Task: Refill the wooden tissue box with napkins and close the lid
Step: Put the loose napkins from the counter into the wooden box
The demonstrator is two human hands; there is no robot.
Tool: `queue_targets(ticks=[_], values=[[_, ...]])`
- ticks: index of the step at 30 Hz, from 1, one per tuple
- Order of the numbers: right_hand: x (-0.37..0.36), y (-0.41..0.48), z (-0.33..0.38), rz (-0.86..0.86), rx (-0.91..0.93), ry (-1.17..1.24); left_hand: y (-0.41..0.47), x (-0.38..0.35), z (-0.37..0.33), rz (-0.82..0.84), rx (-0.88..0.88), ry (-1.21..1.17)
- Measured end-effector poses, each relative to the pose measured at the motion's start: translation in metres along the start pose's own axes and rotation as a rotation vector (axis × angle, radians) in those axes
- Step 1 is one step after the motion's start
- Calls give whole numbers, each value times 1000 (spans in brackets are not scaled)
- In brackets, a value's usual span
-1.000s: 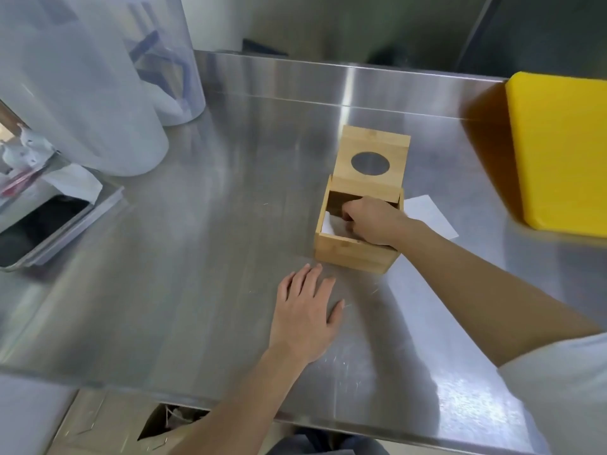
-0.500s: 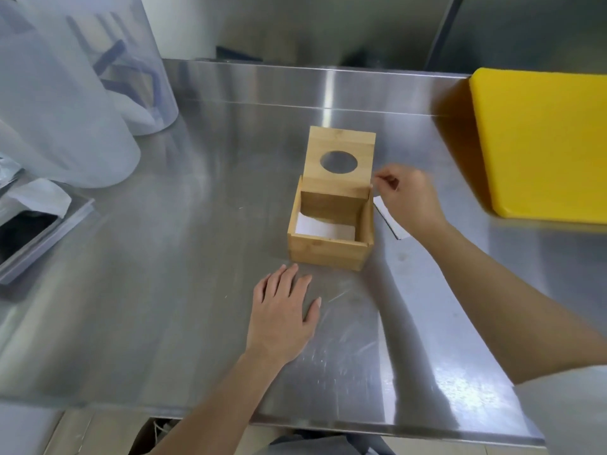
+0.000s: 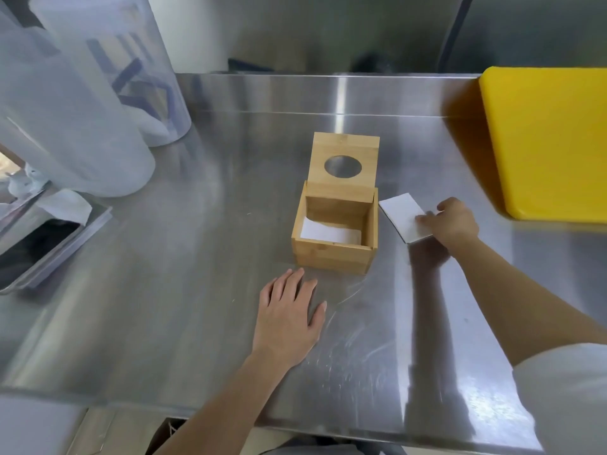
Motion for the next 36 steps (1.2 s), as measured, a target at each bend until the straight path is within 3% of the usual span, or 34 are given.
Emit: queue_targets(ticks=[10,15,20,26,30,36], values=[[-11,10,1,85,-107,-102,0,2,-3,-20,-9,22],[-14,9,11,183,-23,11,1,2,-3,-5,-2,34],[4,5,21,66,79,213,0,3,-3,-13,-4,33],[47,-1,42,46,118,513,1,3,-3,-20,-5,42],[66,-19,72,273,261,695,0,2,-4,-23,-6,36],[36,-74,120,607,483,523,0,3,-4,-16,-4,31]])
Point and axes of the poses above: each hand's wrist, its own y-axis towards the middle knuckle, its own x-axis out of the back of the hand, z = x × y, the point moved 6 cm from there along y, towards the middle knuckle, and after that the axes turned 6 degrees about -z, right-handed, at the moved point
